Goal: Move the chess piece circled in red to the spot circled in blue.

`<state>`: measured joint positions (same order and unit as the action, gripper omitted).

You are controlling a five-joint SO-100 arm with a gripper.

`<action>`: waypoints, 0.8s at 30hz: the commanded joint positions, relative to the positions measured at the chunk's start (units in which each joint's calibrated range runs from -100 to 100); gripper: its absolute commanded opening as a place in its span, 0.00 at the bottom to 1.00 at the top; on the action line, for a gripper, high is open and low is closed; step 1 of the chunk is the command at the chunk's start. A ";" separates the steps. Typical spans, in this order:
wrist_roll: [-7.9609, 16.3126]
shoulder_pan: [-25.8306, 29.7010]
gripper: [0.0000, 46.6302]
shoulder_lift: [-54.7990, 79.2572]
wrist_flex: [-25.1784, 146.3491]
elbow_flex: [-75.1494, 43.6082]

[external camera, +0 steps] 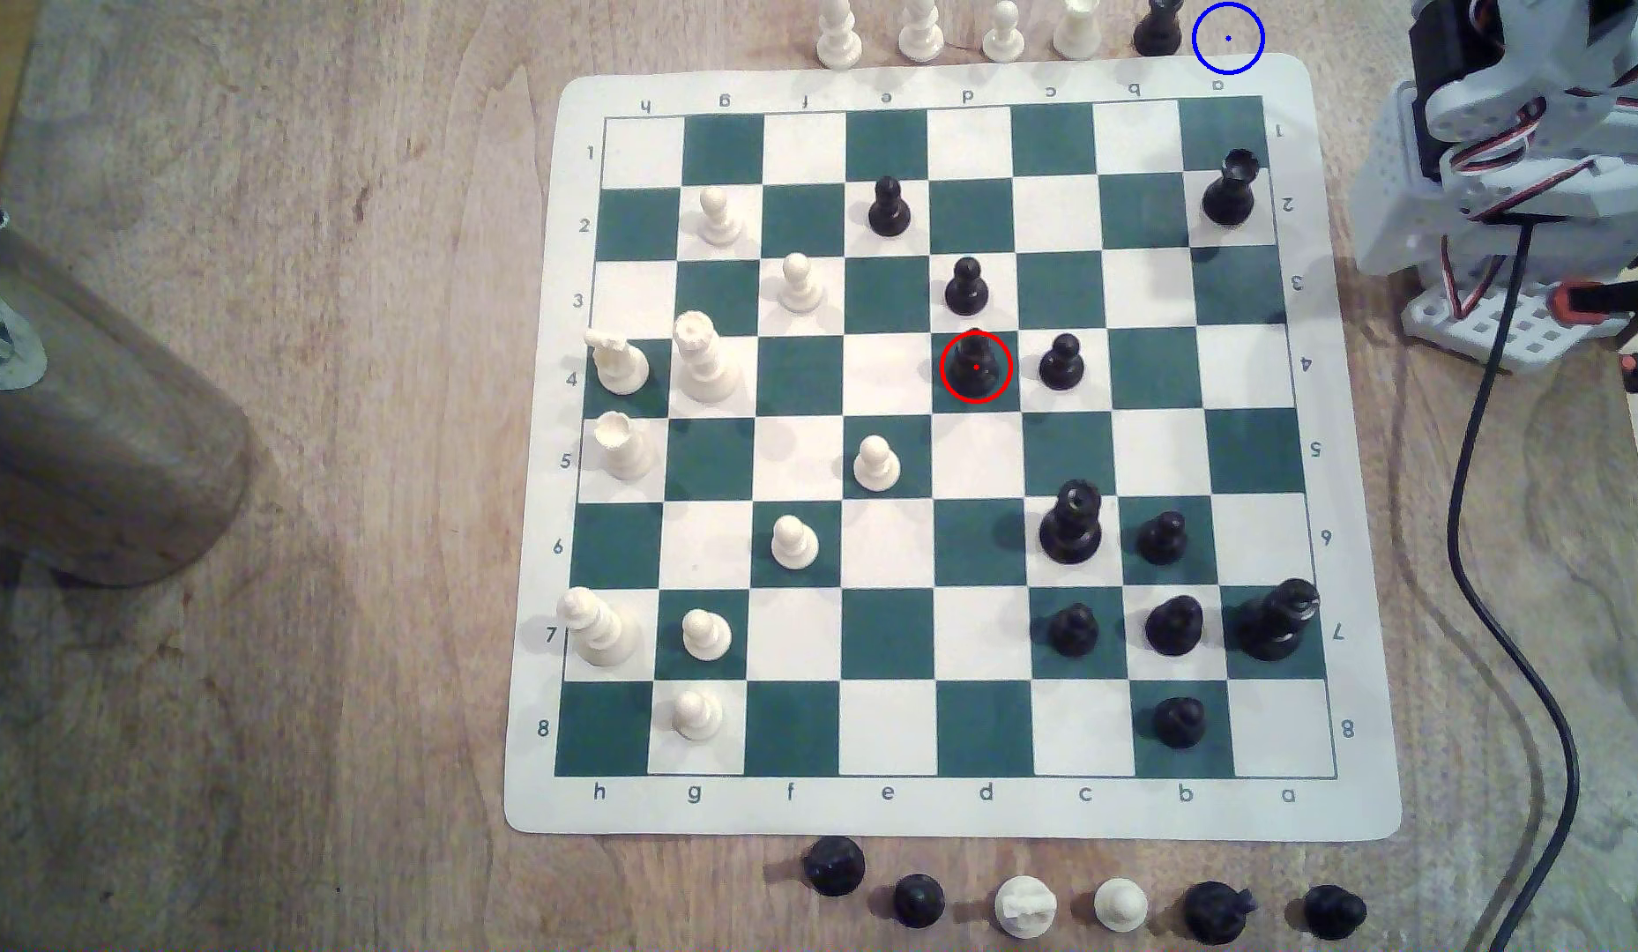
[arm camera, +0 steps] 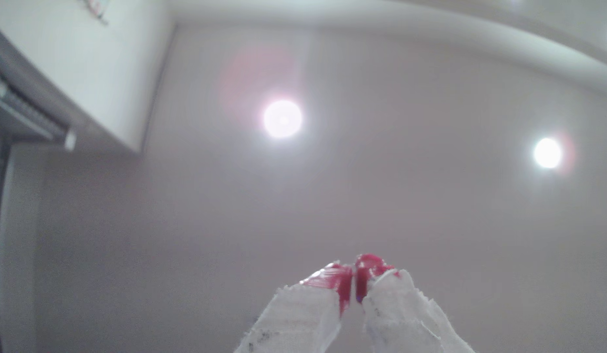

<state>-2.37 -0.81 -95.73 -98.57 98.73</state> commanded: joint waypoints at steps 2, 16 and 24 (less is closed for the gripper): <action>-0.20 -5.33 0.00 -0.11 -1.11 1.17; -0.20 -4.00 0.00 -0.11 -1.11 1.17; 7.23 -1.26 0.00 -0.11 0.20 1.27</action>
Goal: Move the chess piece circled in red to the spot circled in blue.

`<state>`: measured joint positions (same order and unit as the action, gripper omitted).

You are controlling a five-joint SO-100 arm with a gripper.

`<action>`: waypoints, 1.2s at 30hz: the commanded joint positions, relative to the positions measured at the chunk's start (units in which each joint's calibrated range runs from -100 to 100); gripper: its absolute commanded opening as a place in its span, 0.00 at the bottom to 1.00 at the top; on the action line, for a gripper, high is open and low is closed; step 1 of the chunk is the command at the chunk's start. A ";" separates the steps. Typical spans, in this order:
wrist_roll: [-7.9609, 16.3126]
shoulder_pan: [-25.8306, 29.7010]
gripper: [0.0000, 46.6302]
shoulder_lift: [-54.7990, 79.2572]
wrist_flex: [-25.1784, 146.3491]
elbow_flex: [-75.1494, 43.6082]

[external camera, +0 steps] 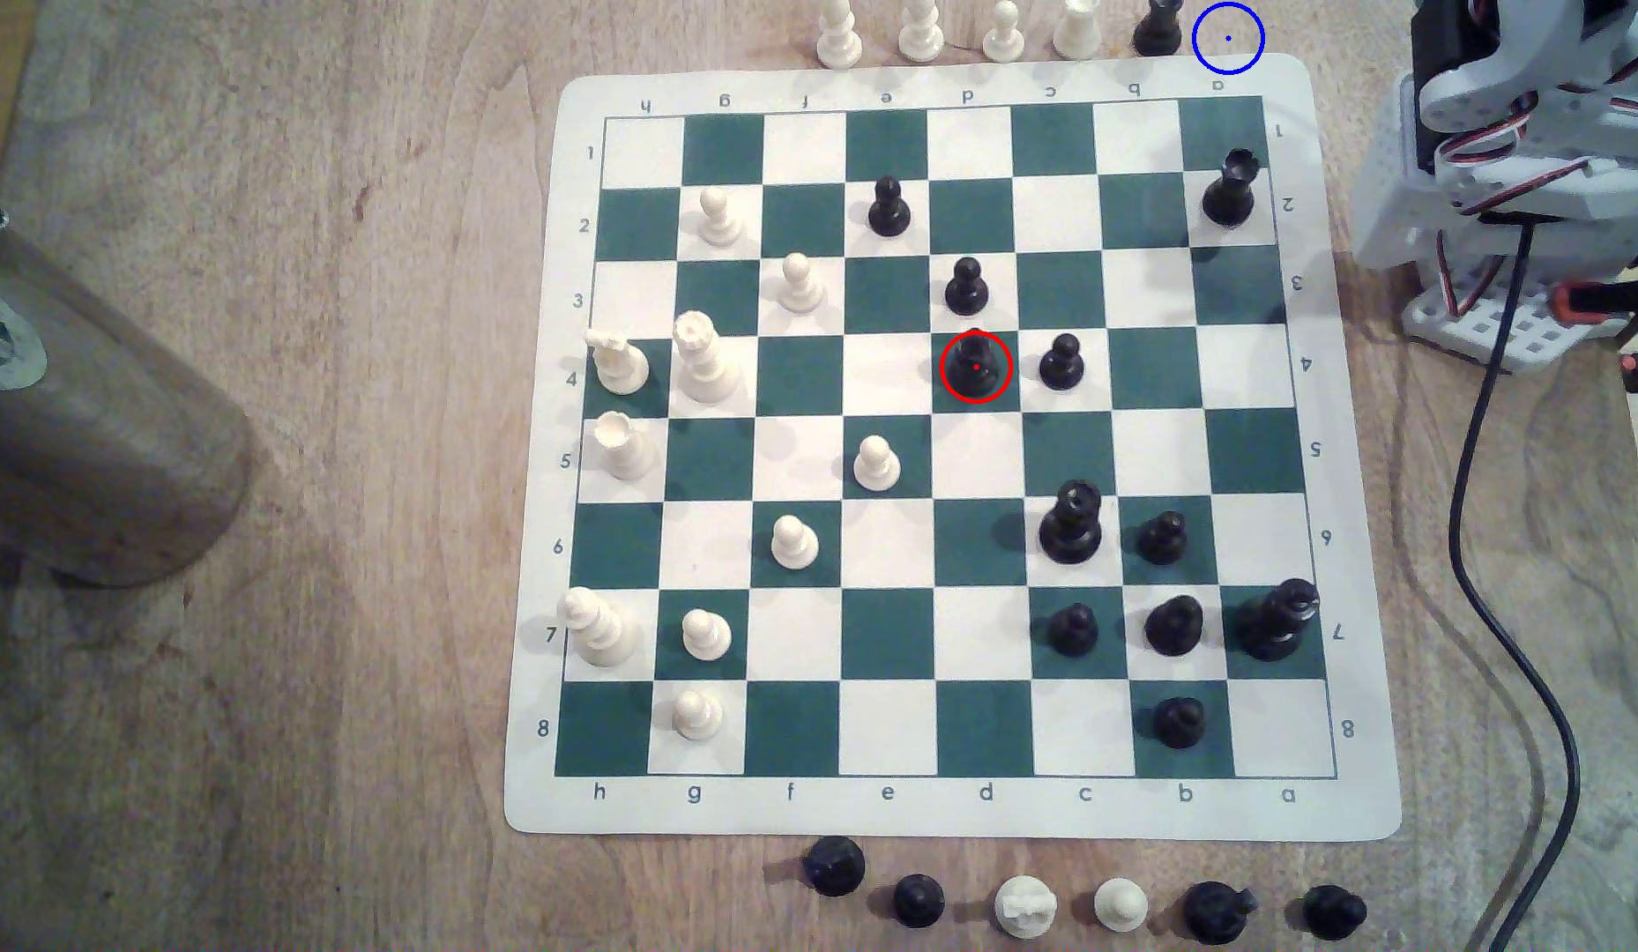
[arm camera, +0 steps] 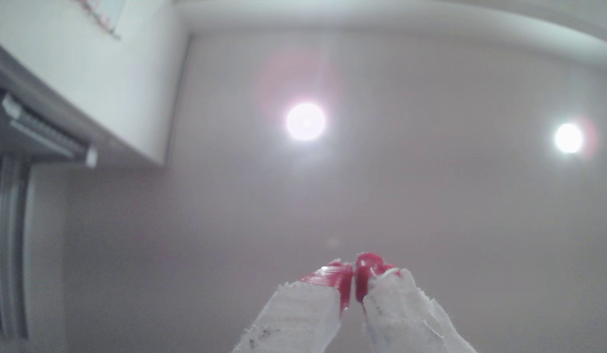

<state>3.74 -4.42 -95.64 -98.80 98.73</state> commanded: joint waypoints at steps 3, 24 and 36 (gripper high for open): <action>1.17 8.14 0.00 -0.20 10.76 1.27; -5.27 8.69 0.00 -0.03 106.01 -6.80; 1.81 13.15 0.16 24.76 153.76 -43.16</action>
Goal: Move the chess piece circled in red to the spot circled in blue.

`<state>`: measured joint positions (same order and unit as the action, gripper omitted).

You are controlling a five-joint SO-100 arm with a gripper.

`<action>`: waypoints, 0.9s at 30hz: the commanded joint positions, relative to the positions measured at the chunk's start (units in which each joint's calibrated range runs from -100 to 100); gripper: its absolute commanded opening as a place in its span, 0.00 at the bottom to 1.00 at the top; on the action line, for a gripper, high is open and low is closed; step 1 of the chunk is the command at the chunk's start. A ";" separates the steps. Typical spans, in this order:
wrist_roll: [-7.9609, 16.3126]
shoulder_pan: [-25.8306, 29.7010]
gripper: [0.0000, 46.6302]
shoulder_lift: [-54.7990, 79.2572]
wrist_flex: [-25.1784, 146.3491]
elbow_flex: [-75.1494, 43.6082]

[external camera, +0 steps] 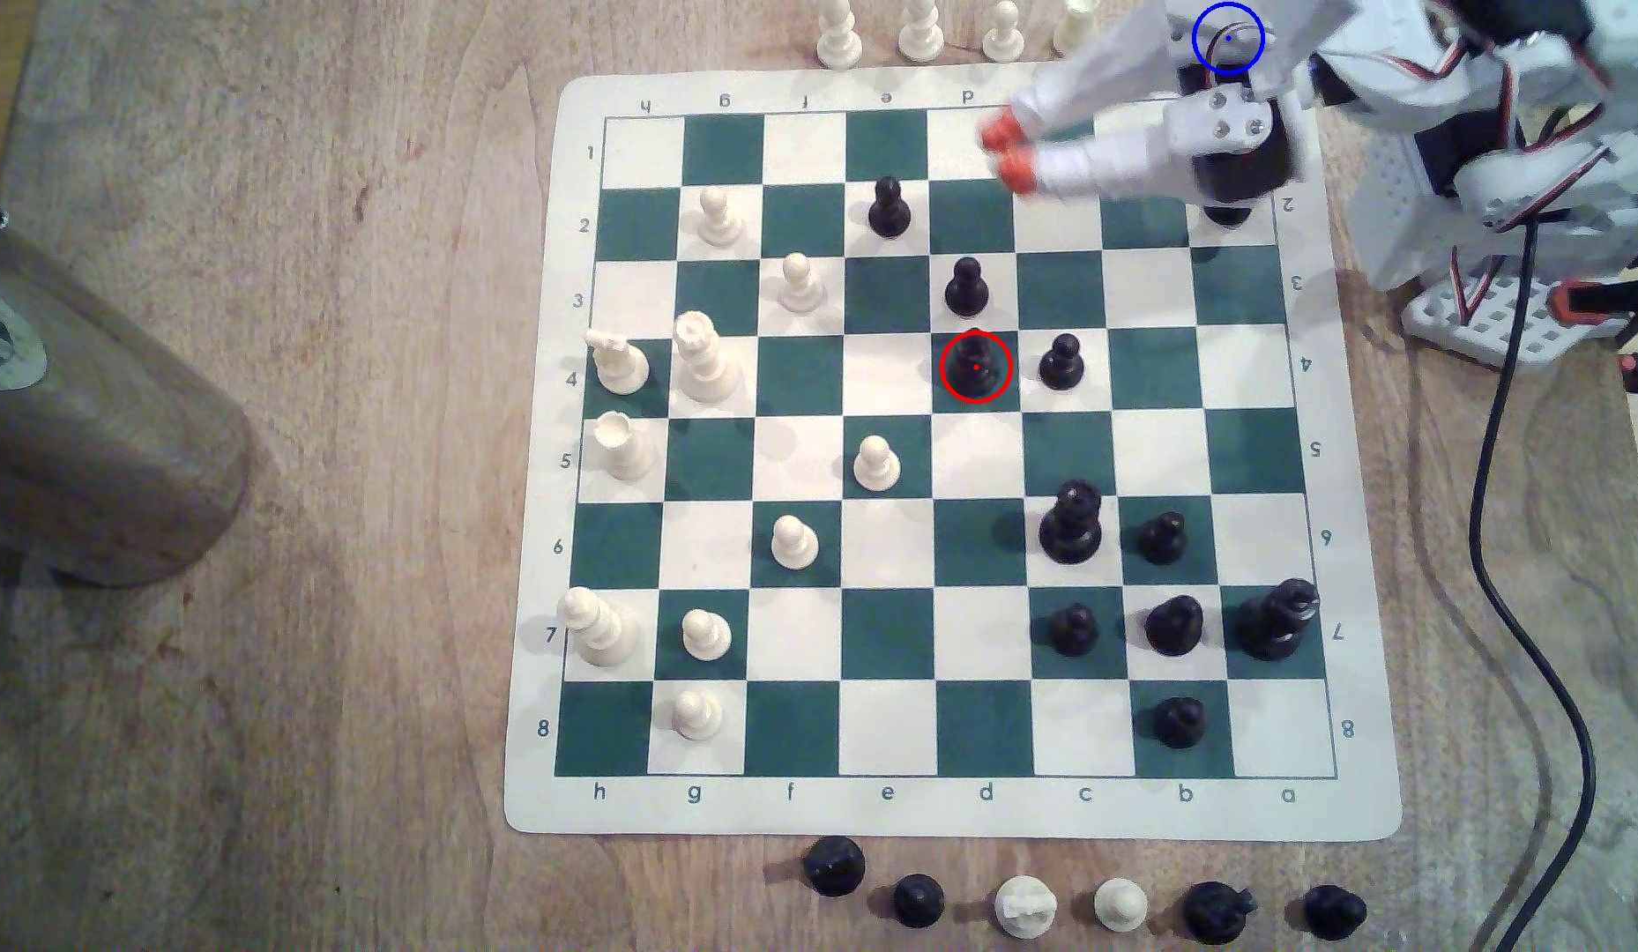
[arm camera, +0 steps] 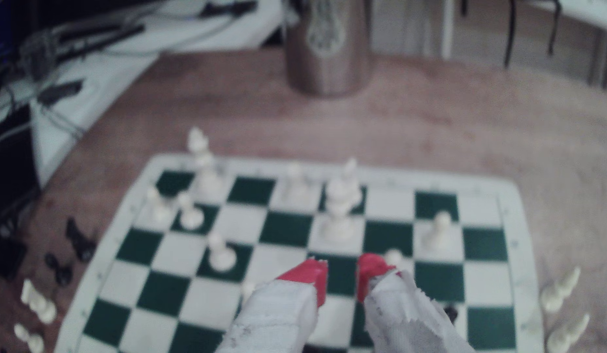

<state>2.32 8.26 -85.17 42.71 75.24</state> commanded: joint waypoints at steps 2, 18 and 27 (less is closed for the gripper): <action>5.52 1.01 0.14 20.06 13.23 -23.56; 16.95 1.95 0.25 55.71 20.52 -41.87; 17.44 2.81 0.30 67.00 23.22 -51.67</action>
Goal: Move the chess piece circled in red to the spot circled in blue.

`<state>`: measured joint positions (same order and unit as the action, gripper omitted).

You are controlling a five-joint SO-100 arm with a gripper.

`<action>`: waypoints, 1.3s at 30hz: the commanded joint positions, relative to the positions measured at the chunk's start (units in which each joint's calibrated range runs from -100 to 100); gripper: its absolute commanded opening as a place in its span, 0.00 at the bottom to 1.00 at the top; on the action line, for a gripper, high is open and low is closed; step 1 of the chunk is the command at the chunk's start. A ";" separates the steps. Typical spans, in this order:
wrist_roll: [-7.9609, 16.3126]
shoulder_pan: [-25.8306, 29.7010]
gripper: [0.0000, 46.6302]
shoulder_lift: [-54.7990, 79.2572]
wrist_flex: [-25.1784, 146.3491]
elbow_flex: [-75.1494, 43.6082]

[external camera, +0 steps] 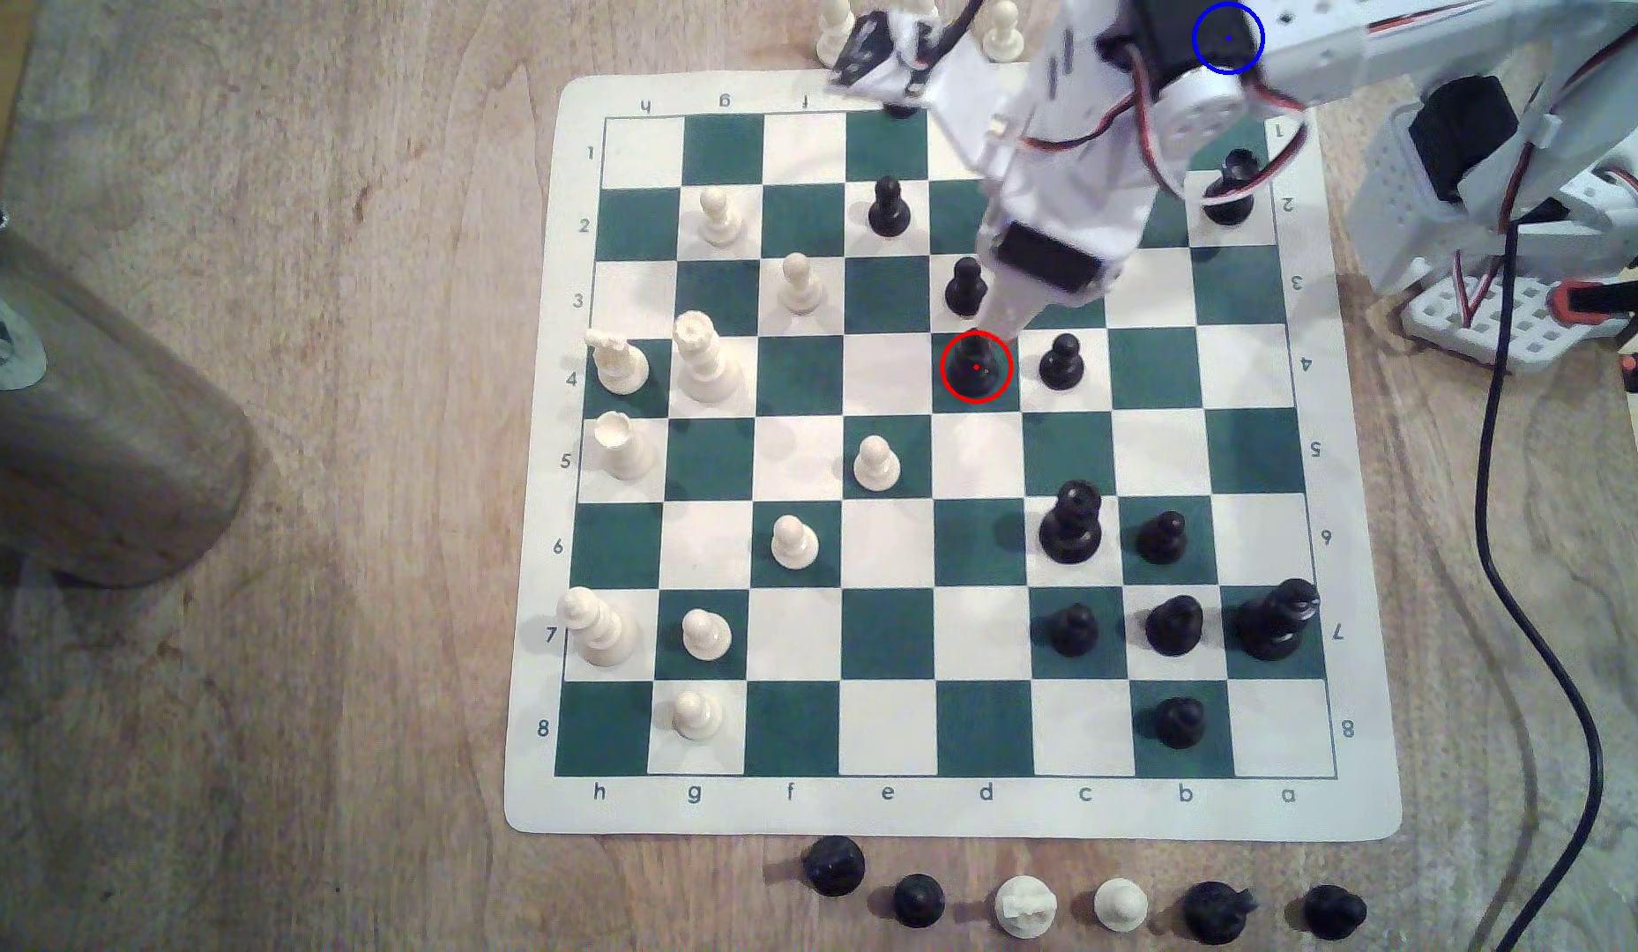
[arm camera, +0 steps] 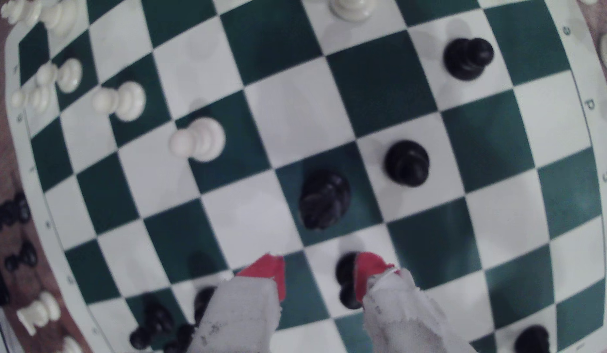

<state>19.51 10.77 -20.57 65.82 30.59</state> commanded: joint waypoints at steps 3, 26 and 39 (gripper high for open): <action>0.29 0.61 0.31 4.95 -0.46 -7.56; -0.20 0.07 0.24 14.97 -5.05 -9.47; -0.24 -0.01 0.25 16.92 -6.11 -9.47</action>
<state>19.66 11.36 -3.14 60.40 25.89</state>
